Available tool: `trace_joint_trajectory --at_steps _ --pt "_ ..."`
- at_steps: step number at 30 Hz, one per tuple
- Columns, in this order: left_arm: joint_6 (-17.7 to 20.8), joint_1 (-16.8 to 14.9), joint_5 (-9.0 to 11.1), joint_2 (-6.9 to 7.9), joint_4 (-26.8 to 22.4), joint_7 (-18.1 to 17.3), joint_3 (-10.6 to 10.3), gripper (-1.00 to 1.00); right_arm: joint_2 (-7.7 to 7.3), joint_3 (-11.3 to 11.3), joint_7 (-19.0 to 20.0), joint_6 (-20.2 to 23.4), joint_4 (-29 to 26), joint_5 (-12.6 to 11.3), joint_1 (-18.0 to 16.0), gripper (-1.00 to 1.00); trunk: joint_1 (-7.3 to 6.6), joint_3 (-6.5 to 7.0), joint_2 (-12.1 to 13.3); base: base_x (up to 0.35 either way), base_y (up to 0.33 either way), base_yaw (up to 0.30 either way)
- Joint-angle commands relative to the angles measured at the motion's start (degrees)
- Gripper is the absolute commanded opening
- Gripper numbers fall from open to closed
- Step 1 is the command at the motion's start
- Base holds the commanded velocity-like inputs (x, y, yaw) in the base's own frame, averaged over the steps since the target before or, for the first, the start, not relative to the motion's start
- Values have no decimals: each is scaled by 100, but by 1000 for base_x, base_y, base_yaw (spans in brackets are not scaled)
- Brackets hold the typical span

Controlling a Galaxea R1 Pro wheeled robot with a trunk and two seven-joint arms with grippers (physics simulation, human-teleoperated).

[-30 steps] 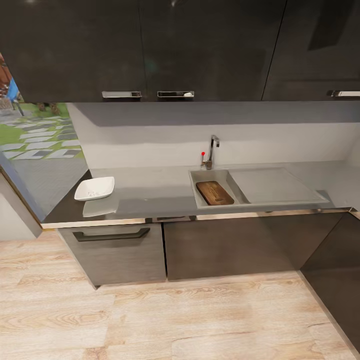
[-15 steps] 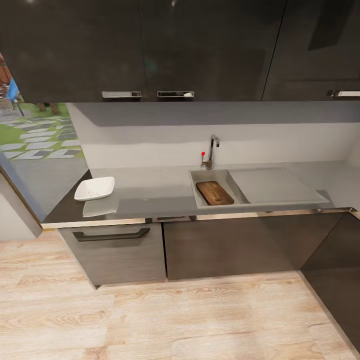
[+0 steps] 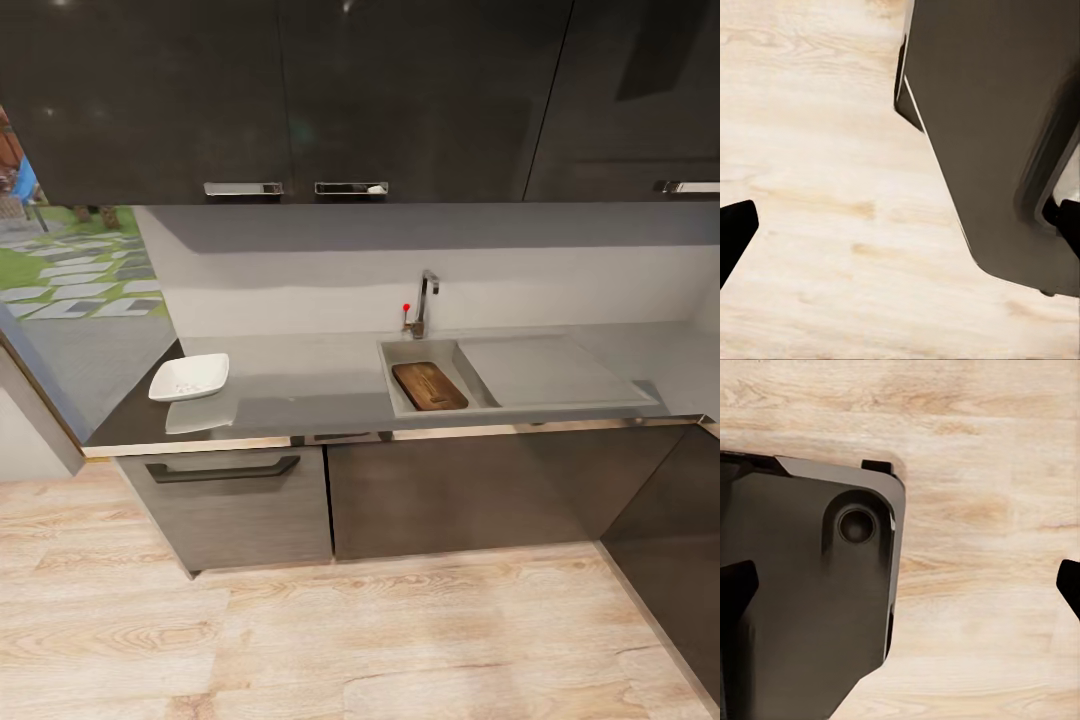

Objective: In the kitchen, take the Vidalia onion out of the sink, dice it on the chopping board with the paring knife, put the diced onion into the bowl on the countertop, then place both the paring knife and the chopping board into the sink.

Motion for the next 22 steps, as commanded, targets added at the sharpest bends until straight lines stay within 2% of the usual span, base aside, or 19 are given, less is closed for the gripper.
trace_joint_trajectory --at_steps 1,5,8,11,22 --pt "-7 4 53 1 60 1 19 100 2 46 -35 -39 -23 -51 -11 100 3 -8 -8 0 0 0" --pt "-1 5 57 15 366 1 7 100 21 43 -30 -50 -25 -58 -11 100 3 -8 -8 0 0 0" --pt "0 5 58 20 797 1 14 100 100 36 -27 -51 -23 -59 -11 100 3 -8 -8 0 0 0" --pt "0 4 58 21 976 1 11 100 140 40 -26 -52 -25 -59 -11 100 3 -8 -8 0 0 0" --pt "-6 5 50 22 1034 1 19 100 149 32 -26 -55 -22 -59 -11 100 3 -8 -8 0 0 0"
